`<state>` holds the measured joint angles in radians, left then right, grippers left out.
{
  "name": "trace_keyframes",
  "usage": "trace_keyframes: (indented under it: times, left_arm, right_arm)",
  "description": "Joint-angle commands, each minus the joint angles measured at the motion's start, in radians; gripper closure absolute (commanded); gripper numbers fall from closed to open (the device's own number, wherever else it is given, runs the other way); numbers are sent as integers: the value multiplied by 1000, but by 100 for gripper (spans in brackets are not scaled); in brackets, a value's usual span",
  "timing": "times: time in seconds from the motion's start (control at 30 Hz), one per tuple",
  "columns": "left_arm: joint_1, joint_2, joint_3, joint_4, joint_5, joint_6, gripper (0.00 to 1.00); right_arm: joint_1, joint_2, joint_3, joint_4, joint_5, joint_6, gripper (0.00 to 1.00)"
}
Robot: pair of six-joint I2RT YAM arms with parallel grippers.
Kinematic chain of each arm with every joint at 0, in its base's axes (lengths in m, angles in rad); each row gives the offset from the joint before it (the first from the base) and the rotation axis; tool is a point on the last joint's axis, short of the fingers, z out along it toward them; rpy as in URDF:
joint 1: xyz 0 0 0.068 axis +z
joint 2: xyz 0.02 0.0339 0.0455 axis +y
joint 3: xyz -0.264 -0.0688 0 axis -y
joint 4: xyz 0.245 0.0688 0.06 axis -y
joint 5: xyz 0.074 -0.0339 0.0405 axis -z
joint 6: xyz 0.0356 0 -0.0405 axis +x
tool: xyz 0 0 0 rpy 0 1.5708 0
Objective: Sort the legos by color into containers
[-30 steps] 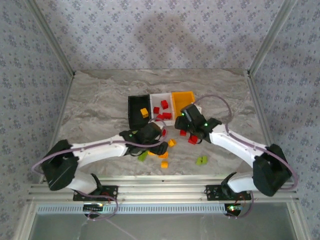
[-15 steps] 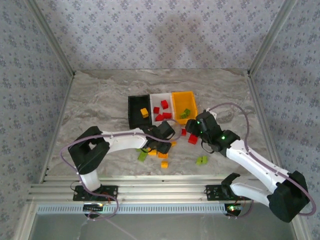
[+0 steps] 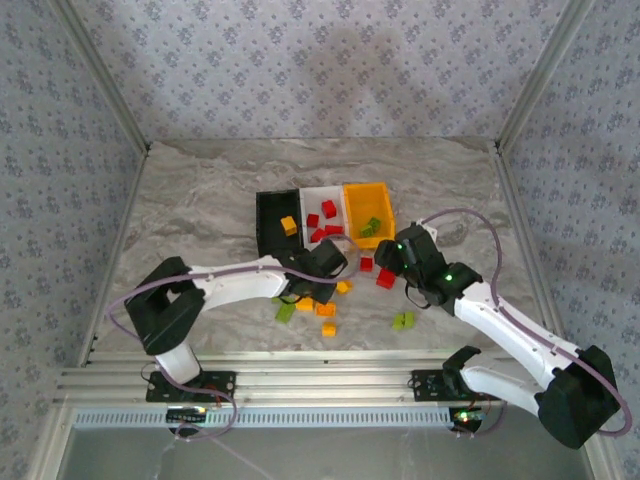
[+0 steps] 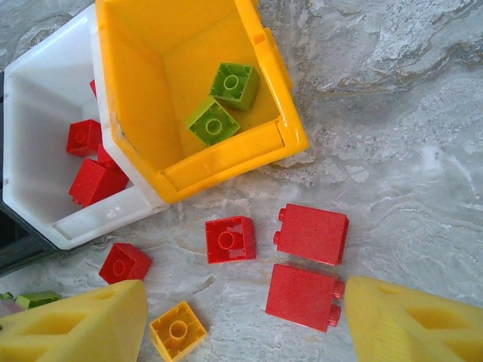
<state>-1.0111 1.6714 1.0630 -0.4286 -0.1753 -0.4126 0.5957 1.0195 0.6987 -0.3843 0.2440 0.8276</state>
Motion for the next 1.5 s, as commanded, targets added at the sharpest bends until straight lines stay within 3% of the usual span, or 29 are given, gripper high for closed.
trace_keyframes:
  times: [0.0, 0.1, 0.23, 0.47, 0.8, 1.0, 1.1, 1.3, 1.47]
  left_arm:
    - [-1, -116, 3, -28, -39, -9, 71]
    - [48, -179, 15, -38, -42, -6, 71]
    - [189, -207, 43, -20, 10, -2, 71]
    - [363, -45, 152, -13, 39, 2, 75]
    - [448, 110, 273, -68, -30, 20, 75]
    - [450, 138, 286, -84, -33, 24, 50]
    - [449, 107, 271, -65, -12, 5, 43]
    - [414, -31, 240, -23, 52, -27, 22]
    - [348, -183, 136, 20, 92, -47, 12]
  right_arm:
    - [-5, -10, -15, -9, 20, 24, 29]
    - [-2, -8, -26, 0, 18, 30, 29]
    - [-2, 5, -29, -1, 18, 31, 29]
    - [0, -1, -32, -11, 14, 33, 29]
    - [3, -55, -45, -41, 15, 43, 29]
    - [3, -56, -48, -46, -9, 46, 28]
    - [4, -52, -49, -48, -18, 41, 28]
    - [19, -31, -58, -26, -49, 39, 28]
    - [71, 40, -53, 16, -82, 11, 26]
